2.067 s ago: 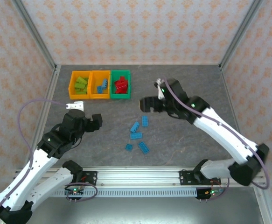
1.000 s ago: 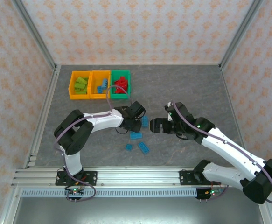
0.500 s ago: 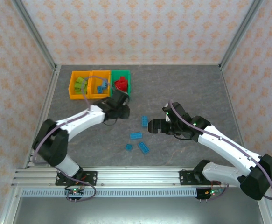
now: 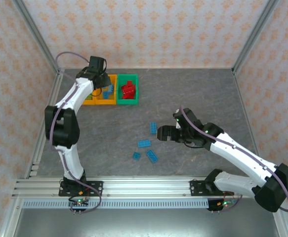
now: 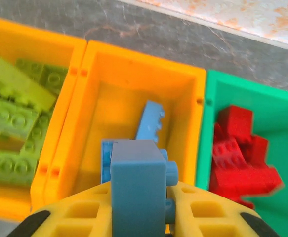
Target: Sort the legos into containers by color
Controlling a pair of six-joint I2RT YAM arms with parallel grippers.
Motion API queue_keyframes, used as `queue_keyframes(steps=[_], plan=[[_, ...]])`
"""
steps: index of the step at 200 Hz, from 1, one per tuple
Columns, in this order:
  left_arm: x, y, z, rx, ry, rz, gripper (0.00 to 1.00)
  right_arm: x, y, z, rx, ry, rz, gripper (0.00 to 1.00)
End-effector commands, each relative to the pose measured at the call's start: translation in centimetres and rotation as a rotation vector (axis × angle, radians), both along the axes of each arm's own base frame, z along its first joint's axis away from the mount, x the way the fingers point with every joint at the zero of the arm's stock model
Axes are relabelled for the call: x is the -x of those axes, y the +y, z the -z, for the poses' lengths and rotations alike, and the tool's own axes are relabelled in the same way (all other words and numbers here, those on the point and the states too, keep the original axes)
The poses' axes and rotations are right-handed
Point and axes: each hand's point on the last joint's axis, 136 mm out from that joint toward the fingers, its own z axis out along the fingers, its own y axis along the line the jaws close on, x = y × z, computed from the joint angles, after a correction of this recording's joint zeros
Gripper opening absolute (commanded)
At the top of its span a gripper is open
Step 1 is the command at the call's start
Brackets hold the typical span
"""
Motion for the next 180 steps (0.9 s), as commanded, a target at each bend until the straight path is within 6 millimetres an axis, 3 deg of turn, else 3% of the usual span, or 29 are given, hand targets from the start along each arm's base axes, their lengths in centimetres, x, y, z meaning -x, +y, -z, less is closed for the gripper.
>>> queue_keyframes(steps=[1,24,59,76,79,87,116,146,180], plan=[[-0.9,1.5,-0.6,-0.11,0.049,-0.02,0.36,-0.1,-0.3,-1.5,-0.039,-0.031,0.037,0.99],[-2.1,2.2,-1.2,-0.157,0.073,-0.022,0.5,0.1,-0.7,-2.0,-0.047,-0.042,0.054,0.99],[-0.8,0.0,-3.1,-0.039,0.039,0.028,0.52,0.1,-1.1,-1.9,-0.046,-0.056,0.07,0.99],[1.6,-2.3,-4.4,0.054,-0.003,0.059,0.51,-0.3,-1.2,-1.7,-0.041,-0.061,0.09,0.99],[2.3,-2.7,-5.8,0.073,-0.035,0.063,0.51,-0.4,-1.2,-1.7,-0.04,-0.062,0.094,0.99],[3.9,-4.0,-6.7,0.113,-0.057,0.079,0.51,-0.6,-1.3,-1.7,-0.037,-0.067,0.108,0.99],[10.5,-10.0,-8.1,0.213,-0.098,0.179,0.51,-1.6,-2.2,-1.9,-0.005,-0.104,0.172,0.99],[16.3,-16.1,-6.2,0.251,-0.061,0.263,0.5,-2.1,-3.1,-2.1,0.025,-0.129,0.22,0.99],[19.6,-22.6,-2.5,0.235,-0.015,0.34,0.5,-2.1,-3.8,-1.8,0.033,-0.129,0.259,0.99]])
